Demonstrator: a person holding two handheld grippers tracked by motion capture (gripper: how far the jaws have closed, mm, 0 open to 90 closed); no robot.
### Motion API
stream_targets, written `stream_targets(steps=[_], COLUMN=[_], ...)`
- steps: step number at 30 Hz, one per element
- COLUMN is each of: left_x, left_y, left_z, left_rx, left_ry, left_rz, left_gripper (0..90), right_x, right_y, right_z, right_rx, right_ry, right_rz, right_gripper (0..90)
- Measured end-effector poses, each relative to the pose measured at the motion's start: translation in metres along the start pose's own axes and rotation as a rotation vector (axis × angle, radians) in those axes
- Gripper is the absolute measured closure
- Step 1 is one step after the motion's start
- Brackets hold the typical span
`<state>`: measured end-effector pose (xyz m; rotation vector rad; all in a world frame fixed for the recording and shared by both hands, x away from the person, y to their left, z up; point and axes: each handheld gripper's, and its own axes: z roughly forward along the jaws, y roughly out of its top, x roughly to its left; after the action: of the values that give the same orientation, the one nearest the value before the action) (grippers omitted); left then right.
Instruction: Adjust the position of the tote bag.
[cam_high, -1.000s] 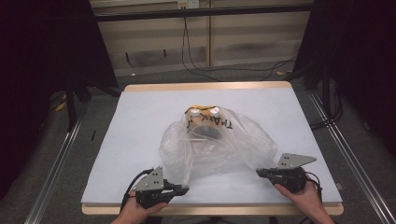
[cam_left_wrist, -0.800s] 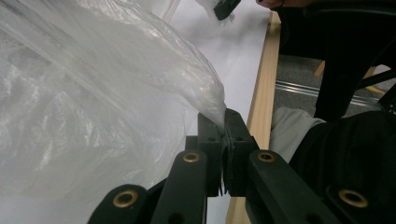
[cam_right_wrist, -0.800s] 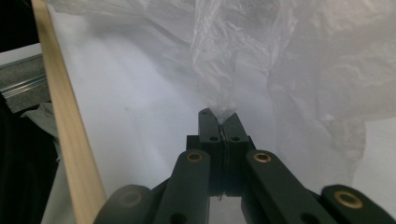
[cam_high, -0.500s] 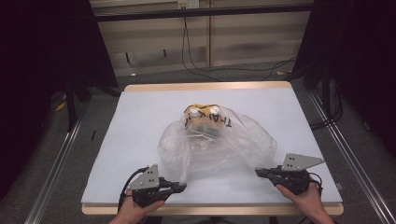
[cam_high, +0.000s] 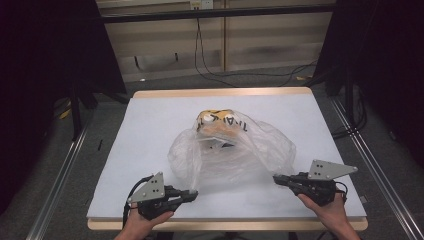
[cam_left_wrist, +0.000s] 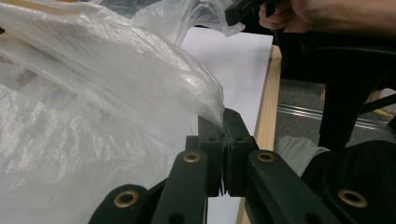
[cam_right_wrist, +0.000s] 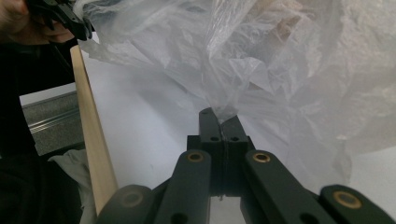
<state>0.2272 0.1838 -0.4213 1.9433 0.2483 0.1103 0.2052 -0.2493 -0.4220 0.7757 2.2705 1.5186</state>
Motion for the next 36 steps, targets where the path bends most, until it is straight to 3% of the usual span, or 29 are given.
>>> stream_targets(steps=[18,26,36], left_x=[0.005,0.010,0.013], left_y=[0.015,0.024,0.040], left_z=[-0.008,-0.015,-0.016], left_rx=[-0.044,-0.080,-0.083], left_ry=[0.023,0.038,0.040], left_rz=[0.022,0.016,0.055], left_gripper=[88.4,88.5,88.6], right_x=[0.000,-0.009,-0.009], right_y=[0.028,0.053,0.071], right_z=[-0.001,0.002,-0.002], right_rx=[-0.077,-0.121,-0.155], right_ry=[0.022,0.026,0.021], right_rz=[-0.025,-0.073,-0.094], right_gripper=[90.0,90.0,90.0])
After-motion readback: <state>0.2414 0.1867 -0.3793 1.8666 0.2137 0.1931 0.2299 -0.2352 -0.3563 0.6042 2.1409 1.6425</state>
